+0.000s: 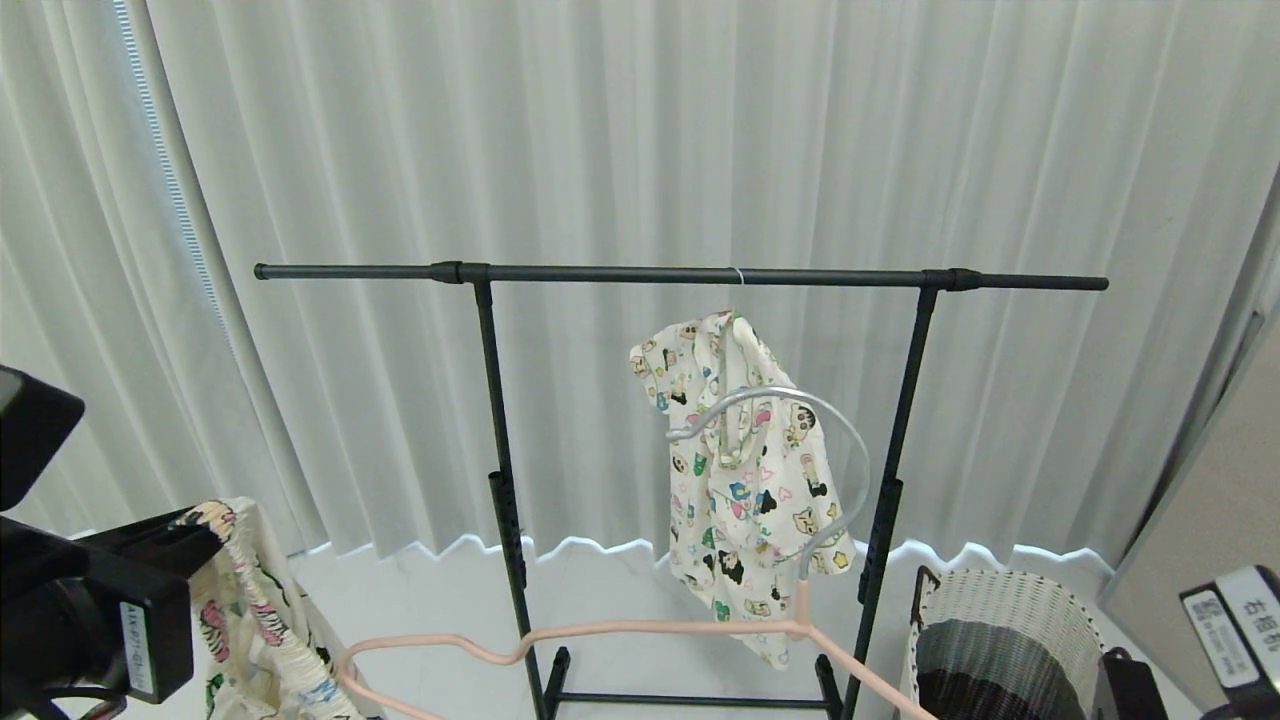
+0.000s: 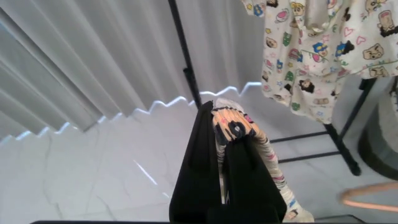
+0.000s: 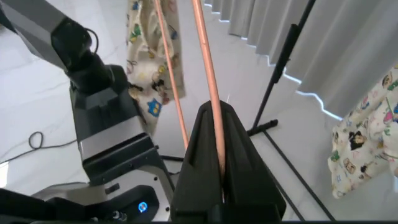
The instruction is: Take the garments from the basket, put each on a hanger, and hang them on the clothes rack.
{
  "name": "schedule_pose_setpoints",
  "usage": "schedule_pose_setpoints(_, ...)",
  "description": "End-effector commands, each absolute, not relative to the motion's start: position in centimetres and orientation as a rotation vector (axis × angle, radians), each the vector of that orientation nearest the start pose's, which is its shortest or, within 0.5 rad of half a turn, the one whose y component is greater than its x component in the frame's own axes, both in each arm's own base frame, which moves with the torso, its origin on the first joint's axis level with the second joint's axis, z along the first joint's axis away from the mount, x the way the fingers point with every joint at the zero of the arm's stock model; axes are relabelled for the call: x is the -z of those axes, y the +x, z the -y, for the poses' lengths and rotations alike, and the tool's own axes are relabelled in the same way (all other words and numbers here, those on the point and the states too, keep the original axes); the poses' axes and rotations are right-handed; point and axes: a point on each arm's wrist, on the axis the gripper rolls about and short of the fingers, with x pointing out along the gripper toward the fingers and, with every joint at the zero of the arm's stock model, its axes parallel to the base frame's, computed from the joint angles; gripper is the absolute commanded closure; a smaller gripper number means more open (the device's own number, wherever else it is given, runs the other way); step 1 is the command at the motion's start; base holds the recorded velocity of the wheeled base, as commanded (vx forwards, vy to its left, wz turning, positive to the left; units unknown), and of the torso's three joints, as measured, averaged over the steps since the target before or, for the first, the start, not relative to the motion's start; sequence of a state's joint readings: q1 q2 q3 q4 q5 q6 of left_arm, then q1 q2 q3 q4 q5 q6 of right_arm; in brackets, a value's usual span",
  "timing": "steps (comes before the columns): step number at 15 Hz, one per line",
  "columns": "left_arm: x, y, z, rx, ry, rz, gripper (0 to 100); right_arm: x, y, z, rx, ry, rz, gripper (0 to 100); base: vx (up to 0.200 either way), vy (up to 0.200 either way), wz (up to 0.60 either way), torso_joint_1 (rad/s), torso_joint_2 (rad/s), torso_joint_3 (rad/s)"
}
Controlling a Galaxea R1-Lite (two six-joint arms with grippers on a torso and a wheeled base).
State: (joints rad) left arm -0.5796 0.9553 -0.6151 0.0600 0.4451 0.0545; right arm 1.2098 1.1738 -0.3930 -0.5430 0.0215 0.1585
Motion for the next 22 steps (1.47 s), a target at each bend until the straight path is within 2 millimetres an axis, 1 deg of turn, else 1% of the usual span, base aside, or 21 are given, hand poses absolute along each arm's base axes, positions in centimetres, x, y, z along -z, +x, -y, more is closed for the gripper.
schedule_pose_setpoints(1,-21.6,10.6,6.0,0.151,0.244,-0.385,100,-18.1,6.1,-16.6,-1.202,-0.013,-0.32,100,0.0,0.0,0.0,0.0,0.0,0.0)
schedule_pose_setpoints(5,-21.8,10.9,6.8,0.183,0.207,-0.389,100,-17.8,6.7,-18.1,-1.178,-0.007,-0.31,100,0.0,0.0,0.0,0.0,0.0,0.0)
schedule_pose_setpoints(7,-21.7,10.9,6.9,0.183,0.201,-0.394,100,-17.6,7.0,-18.8,-1.155,-0.003,-0.308,100,0.0,0.0,0.0,0.0,0.0,0.0)
schedule_pose_setpoints(9,-21.8,10.8,6.9,0.182,0.191,-0.39,100,-17.1,7.6,-20.0,-1.089,0.015,-0.312,100,0.0,0.0,0.0,0.0,0.0,0.0)
schedule_pose_setpoints(11,-21.8,10.8,6.8,0.181,0.188,-0.388,100,-17.3,7.9,-20.9,-1.081,0.04,-0.299,100,0.0,0.0,0.0,0.0,0.0,0.0)
schedule_pose_setpoints(17,-22.4,10.6,7.0,0.189,0.149,-0.368,100,-16.5,7.8,-22.3,-1.092,0.049,-0.351,100,0.0,0.0,0.0,0.0,0.0,0.0)
schedule_pose_setpoints(20,-22.6,10.5,7.1,0.138,0.103,-0.355,100,-16.6,8.3,-23.7,-1.085,0.071,-0.364,100,0.0,0.0,0.0,0.0,0.0,0.0)
schedule_pose_setpoints(22,-22.7,10.5,7.1,0.14,0.102,-0.352,100,-16.5,8.9,-25.1,-1.065,0.072,-0.36,100,0.0,0.0,0.0,0.0,0.0,0.0)
